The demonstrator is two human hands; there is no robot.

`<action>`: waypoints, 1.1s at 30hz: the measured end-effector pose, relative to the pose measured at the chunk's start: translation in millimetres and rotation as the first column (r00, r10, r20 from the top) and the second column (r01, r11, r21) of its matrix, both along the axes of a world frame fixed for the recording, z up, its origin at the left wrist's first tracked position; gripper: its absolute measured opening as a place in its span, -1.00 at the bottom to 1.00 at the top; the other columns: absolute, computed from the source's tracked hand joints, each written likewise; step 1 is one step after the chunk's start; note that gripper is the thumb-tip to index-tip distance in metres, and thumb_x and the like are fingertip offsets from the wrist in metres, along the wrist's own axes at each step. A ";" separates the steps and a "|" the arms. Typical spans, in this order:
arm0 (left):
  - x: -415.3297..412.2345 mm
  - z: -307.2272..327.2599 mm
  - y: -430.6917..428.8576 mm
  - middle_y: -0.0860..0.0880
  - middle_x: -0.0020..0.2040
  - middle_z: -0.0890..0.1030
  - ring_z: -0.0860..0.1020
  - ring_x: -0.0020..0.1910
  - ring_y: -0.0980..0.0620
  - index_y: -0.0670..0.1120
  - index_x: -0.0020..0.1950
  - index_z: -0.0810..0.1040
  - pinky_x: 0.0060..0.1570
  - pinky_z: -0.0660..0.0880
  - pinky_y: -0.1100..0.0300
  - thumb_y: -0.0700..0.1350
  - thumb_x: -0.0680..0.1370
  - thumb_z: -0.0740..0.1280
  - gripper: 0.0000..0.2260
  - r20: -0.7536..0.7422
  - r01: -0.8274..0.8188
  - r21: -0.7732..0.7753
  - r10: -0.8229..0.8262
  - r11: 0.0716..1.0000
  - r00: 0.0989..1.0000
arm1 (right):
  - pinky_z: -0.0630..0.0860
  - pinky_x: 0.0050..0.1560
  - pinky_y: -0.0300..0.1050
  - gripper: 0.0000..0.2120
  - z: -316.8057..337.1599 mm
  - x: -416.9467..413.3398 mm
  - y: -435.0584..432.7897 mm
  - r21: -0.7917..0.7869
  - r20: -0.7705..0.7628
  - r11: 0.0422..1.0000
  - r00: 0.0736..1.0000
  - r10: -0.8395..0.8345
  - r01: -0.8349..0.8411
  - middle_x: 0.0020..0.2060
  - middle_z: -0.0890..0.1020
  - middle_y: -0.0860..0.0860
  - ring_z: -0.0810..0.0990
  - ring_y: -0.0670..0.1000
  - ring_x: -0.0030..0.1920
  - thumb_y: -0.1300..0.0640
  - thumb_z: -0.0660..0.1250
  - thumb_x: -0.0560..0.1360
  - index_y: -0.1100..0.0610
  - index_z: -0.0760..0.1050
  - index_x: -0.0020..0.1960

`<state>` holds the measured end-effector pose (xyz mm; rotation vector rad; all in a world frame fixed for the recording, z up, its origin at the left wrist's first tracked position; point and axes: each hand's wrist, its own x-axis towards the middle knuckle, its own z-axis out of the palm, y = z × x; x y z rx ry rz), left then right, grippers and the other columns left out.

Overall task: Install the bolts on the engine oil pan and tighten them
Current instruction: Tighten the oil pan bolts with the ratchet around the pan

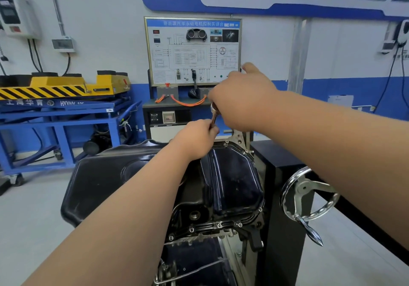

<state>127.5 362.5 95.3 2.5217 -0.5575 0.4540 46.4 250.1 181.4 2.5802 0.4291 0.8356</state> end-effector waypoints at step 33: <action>-12.1 -1.9 -2.5 -0.06 -0.33 0.50 0.45 -0.31 -0.11 -0.10 -0.33 0.40 -0.38 0.36 0.13 -0.22 0.56 0.15 -0.74 0.048 -0.049 -0.171 0.058 0.984 0.997 | 0.30 -0.13 -0.02 -0.81 -17.2 -7.6 8.2 0.187 -0.132 0.975 0.987 -0.093 0.117 -0.33 0.31 -0.02 0.40 0.10 -0.15 -0.07 0.16 0.57 0.03 0.31 -0.12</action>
